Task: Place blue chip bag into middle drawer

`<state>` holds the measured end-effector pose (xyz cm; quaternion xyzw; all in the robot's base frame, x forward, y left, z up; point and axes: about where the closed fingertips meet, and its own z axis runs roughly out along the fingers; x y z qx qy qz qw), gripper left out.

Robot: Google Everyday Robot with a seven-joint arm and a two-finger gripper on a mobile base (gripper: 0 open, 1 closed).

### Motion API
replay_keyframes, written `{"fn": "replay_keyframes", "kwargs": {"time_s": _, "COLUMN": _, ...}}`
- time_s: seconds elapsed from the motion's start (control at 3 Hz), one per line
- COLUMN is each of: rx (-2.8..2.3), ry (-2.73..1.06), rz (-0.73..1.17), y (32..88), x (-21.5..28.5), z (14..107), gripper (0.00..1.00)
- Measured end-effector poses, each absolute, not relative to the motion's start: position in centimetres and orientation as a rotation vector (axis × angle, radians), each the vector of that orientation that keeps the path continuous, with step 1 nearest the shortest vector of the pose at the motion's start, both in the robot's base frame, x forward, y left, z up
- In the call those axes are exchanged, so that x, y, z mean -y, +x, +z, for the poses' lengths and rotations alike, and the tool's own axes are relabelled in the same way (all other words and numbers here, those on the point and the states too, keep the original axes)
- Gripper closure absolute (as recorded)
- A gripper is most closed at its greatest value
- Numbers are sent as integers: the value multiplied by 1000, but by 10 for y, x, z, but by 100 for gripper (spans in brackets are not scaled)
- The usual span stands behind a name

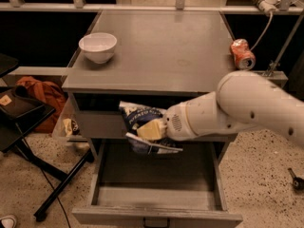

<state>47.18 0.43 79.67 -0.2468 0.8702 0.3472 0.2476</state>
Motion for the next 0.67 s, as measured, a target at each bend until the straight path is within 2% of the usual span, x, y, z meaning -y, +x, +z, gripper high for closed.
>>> {"fn": "replay_keyframes", "kwargs": {"time_s": 0.33, "rx": -2379, "ry": -857, "rz": 933, "y": 449, "x": -42, "z": 758, "gripper": 100}}
{"fn": "replay_keyframes", "kwargs": {"time_s": 0.67, "rx": -2377, "ry": -898, "rz": 930, "y": 445, "x": -51, "z": 755, "gripper": 100}}
